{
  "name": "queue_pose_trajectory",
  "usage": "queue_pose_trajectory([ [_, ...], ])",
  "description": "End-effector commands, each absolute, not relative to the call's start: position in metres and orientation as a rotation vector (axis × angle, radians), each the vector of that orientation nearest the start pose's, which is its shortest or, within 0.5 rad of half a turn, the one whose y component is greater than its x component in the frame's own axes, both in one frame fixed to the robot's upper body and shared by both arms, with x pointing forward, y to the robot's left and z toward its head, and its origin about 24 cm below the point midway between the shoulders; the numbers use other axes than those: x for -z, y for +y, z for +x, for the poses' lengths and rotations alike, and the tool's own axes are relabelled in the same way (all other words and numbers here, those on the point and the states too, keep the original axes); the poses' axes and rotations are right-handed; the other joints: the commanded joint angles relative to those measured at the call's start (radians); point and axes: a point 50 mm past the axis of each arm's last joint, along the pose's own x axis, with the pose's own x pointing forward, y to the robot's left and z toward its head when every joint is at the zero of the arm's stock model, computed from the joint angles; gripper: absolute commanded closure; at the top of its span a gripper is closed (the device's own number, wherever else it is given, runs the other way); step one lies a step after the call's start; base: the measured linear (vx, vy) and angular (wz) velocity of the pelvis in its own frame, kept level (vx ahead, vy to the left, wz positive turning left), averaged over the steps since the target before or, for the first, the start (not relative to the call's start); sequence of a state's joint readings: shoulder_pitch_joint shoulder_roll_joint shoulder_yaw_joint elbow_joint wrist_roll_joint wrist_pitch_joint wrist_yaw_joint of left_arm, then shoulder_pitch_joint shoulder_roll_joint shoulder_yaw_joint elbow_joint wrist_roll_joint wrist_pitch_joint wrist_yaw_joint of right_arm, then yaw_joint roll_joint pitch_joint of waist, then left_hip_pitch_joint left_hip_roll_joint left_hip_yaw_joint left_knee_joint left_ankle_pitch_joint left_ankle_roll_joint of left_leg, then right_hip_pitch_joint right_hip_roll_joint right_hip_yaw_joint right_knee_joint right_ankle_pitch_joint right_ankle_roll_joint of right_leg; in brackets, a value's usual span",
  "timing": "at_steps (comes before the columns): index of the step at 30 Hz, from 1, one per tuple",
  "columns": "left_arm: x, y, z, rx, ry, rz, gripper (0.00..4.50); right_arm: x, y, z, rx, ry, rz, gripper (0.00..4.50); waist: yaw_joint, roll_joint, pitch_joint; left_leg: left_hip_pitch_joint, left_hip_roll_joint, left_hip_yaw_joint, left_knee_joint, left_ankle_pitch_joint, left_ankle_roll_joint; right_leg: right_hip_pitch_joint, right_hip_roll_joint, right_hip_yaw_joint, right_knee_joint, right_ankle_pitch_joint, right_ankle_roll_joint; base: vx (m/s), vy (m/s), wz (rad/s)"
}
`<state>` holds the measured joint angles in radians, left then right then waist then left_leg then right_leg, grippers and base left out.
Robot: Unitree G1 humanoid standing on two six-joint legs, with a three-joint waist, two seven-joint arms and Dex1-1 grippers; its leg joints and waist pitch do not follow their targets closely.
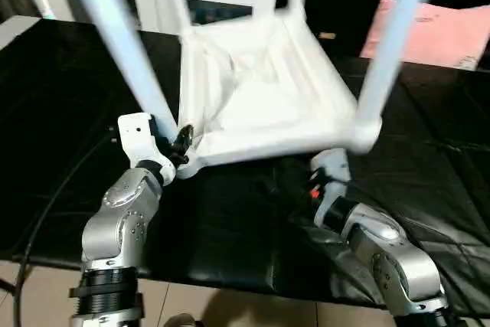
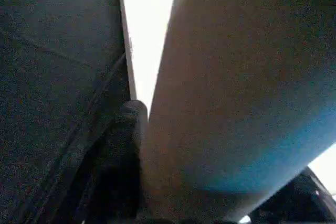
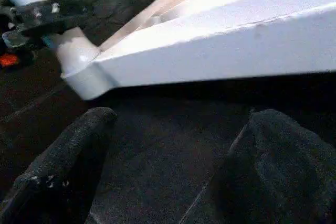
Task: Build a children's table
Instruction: Flip table
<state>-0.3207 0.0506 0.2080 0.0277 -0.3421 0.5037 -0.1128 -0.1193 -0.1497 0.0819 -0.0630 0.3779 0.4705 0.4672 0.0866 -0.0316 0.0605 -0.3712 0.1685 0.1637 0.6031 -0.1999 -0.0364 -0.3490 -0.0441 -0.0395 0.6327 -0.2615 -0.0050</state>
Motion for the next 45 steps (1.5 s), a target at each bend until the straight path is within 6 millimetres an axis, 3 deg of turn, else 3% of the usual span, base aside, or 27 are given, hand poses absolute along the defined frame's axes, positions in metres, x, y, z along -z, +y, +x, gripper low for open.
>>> queue_pose_trajectory([
  [1,-0.094,0.155,0.310,0.173,0.122,-0.432,2.26,-0.051,-0.119,0.263,-0.624,0.255,0.298,0.00,-0.001,-0.001,-0.064,0.012,0.066,-0.024,-0.067,-0.027,0.028,0.040,-0.103,0.053,-0.057,0.198,-0.228,0.000,0.000,0.00],
  [2,-0.093,0.155,0.308,0.170,0.129,-0.433,2.26,-0.051,-0.119,0.265,-0.593,0.245,0.341,0.00,-0.001,0.005,-0.064,0.014,0.068,-0.023,-0.067,-0.025,0.031,0.036,-0.103,0.053,-0.059,0.186,-0.225,0.000,0.000,0.00],
  [3,-0.091,0.155,0.306,0.154,0.132,-0.450,2.26,-0.050,-0.118,0.270,-0.548,0.247,0.385,0.00,-0.002,-0.010,-0.064,0.012,0.068,-0.022,-0.067,-0.013,0.038,0.037,-0.105,0.054,-0.055,0.185,-0.229,0.000,0.000,0.00],
  [5,-0.090,0.156,0.304,0.134,0.130,-0.473,2.26,-0.047,-0.118,0.277,-0.489,0.264,0.428,0.00,-0.003,-0.004,-0.064,0.013,0.067,-0.020,-0.067,-0.004,0.039,0.034,-0.103,0.052,-0.056,0.176,-0.231,0.000,0.000,0.00],
  [7,-0.091,0.156,0.302,0.132,0.130,-0.467,2.26,-0.047,-0.115,0.284,-0.462,0.276,0.499,0.00,-0.007,-0.018,-0.062,0.012,0.066,-0.017,-0.067,0.009,0.043,0.033,-0.102,0.052,-0.055,0.147,-0.226,0.000,0.000,0.00],
  [9,-0.091,0.157,0.300,0.128,0.128,-0.467,2.26,-0.049,-0.111,0.292,-0.445,0.281,0.567,0.00,-0.006,-0.015,-0.063,0.016,0.067,-0.015,-0.065,0.018,0.045,0.030,-0.101,0.053,-0.054,0.157,-0.219,0.000,0.000,0.00],
  [12,-0.091,0.157,0.297,0.125,0.128,-0.466,2.26,-0.048,-0.109,0.301,-0.394,0.288,0.630,0.00,-0.006,-0.038,-0.065,0.016,0.066,-0.012,-0.063,0.063,0.054,0.030,-0.098,0.051,-0.050,0.203,-0.203,0.000,0.000,0.00],
  [16,-0.088,0.160,0.291,0.102,0.137,-0.466,2.26,-0.051,-0.104,0.315,-0.336,0.260,0.835,0.00,-0.006,-0.034,-0.068,0.018,0.068,-0.012,-0.062,0.086,0.050,0.028,-0.098,0.050,-0.042,0.257,-0.199,0.000,0.000,0.00],
  [18,-0.087,0.160,0.290,0.099,0.142,-0.468,2.26,-0.051,-0.102,0.318,-0.325,0.254,0.886,0.00,-0.008,-0.042,-0.069,0.015,0.066,-0.010,-0.059,0.103,0.055,0.031,-0.096,0.051,-0.038,0.300,-0.198,0.000,0.000,0.00],
  [21,-0.086,0.157,0.289,0.120,0.155,-0.471,2.26,-0.046,-0.096,0.328,-0.278,0.259,1.032,0.00,-0.008,-0.039,-0.072,0.013,0.062,-0.007,-0.055,0.109,0.059,0.026,-0.094,0.051,-0.033,0.336,-0.199,0.000,0.000,0.00],
  [24,-0.087,0.155,0.289,0.139,0.155,-0.470,2.26,-0.047,-0.091,0.331,-0.283,0.254,1.091,0.00,-0.002,-0.037,-0.066,0.012,0.064,-0.005,-0.059,0.048,0.042,0.025,-0.095,0.052,-0.041,0.262,-0.192,0.000,0.000,0.00],
  [27,-0.089,0.150,0.290,0.167,0.163,-0.469,2.26,-0.051,-0.078,0.341,-0.285,0.232,1.253,0.00,-0.002,-0.028,-0.067,0.012,0.066,-0.008,-0.062,0.006,0.021,0.024,-0.097,0.050,-0.043,0.214,-0.190,0.000,0.000,0.00],
  [28,-0.089,0.149,0.289,0.169,0.164,-0.470,2.26,-0.051,-0.076,0.342,-0.284,0.233,1.270,0.30,-0.001,-0.029,-0.065,0.014,0.066,-0.007,-0.063,-0.008,0.014,0.022,-0.096,0.050,-0.046,0.196,-0.190,0.000,0.000,0.00],
  [32,-0.090,0.145,0.290,0.184,0.167,-0.482,2.26,-0.052,-0.063,0.348,-0.326,0.260,1.289,0.38,-0.003,-0.030,-0.064,0.009,0.067,-0.009,-0.067,-0.032,0.002,0.023,-0.098,0.047,-0.050,0.142,-0.191,0.000,0.000,0.00],
  [35,-0.091,0.142,0.290,0.202,0.170,-0.484,2.26,-0.054,-0.056,0.350,-0.357,0.267,1.287,0.81,-0.007,-0.029,-0.065,0.010,0.068,-0.009,-0.068,-0.044,-0.005,0.022,-0.100,0.047,-0.053,0.114,-0.192,0.000,0.000,0.00],
  [45,-0.093,0.133,0.291,0.251,0.176,-0.470,2.26,-0.068,-0.038,0.349,-0.520,0.239,1.241,0.99,0.001,-0.027,-0.068,0.009,0.069,-0.008,-0.065,-0.018,0.015,0.019,-0.100,0.047,-0.050,0.150,-0.206,0.000,0.000,0.00],
])
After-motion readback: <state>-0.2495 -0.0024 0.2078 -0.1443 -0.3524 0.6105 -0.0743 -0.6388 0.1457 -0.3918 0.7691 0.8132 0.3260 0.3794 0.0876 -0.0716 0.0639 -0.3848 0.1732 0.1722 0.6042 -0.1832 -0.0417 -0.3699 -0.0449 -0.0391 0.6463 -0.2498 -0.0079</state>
